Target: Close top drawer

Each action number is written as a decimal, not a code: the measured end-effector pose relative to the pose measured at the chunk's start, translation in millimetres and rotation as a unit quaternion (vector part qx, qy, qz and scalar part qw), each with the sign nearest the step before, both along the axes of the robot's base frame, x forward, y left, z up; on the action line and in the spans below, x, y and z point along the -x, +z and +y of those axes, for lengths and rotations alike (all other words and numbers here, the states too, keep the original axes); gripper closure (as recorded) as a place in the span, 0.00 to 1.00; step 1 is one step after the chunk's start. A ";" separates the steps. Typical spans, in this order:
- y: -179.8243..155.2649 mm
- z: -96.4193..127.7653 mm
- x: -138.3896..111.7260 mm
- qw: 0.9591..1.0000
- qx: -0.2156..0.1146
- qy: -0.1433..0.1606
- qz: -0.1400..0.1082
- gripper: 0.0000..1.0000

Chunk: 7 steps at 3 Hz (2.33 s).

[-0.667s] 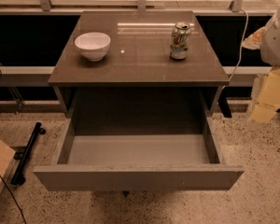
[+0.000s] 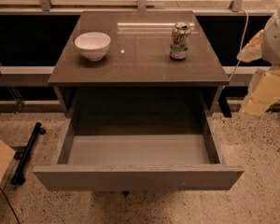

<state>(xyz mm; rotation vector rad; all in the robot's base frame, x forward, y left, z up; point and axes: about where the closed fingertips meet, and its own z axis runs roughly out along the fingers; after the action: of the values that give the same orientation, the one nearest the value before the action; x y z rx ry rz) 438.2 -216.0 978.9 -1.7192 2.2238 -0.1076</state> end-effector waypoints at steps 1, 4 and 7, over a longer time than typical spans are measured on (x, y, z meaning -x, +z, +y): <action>-17.5 2.6 8.6 0.999 -0.018 0.012 0.030 0.48; -139.8 11.4 69.5 0.991 -0.101 0.034 0.077 1.00; -196.5 25.7 74.6 0.991 -0.091 0.018 0.096 1.00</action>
Offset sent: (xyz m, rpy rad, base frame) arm -0.0508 0.0043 -0.0736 0.1555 0.1978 0.0938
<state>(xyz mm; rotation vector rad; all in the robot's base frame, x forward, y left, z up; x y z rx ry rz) 363.6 -190.2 782.4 -1.7325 2.2530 0.2732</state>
